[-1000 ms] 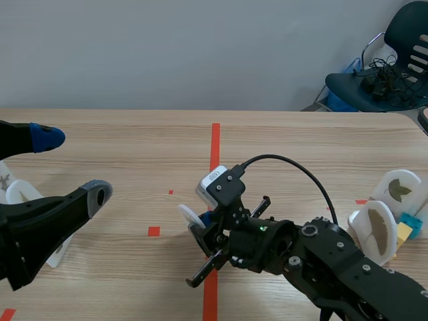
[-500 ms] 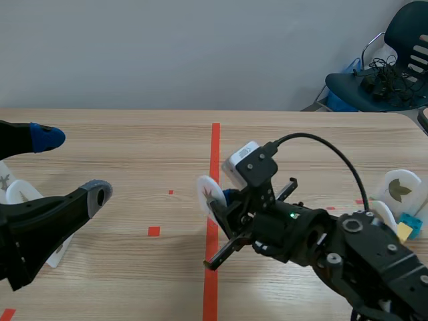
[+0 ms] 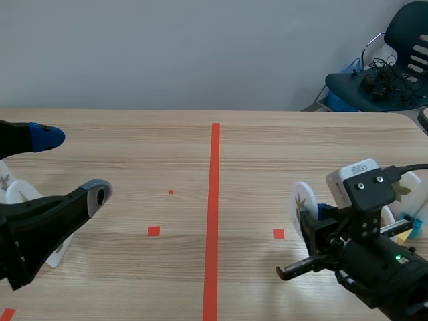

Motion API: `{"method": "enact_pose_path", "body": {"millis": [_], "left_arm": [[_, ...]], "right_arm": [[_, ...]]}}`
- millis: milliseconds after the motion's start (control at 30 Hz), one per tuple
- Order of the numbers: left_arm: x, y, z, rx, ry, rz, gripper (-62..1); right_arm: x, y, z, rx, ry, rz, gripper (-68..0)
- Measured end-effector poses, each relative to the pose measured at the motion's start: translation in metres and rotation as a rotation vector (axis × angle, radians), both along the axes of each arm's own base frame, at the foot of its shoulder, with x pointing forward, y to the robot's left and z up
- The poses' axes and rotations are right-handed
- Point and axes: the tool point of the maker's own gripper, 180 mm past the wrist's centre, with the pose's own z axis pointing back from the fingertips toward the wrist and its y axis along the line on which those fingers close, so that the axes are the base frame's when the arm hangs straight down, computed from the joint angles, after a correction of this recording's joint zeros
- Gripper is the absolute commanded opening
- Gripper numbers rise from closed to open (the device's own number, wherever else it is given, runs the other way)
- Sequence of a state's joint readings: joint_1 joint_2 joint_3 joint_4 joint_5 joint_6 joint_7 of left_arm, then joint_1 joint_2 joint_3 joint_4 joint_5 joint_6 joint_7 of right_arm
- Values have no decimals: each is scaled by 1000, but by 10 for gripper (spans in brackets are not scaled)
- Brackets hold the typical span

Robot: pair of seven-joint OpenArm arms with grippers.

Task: Do the leaf sorting experiment

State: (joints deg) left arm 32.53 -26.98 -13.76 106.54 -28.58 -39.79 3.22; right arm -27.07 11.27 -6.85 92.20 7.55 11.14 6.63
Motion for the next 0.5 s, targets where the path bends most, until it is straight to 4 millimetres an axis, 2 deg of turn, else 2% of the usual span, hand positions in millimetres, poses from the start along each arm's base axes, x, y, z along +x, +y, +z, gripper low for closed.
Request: {"method": "enact_pose_path", "body": {"millis": [233,500], "left_arm": [[0,0,0,0,0,0,14],[0,0,0,0,0,0,14]], "right_arm": [[14,-31,-15,14,2,-88,-616],[11,-64,-43,8,52,-174,-616]]}}
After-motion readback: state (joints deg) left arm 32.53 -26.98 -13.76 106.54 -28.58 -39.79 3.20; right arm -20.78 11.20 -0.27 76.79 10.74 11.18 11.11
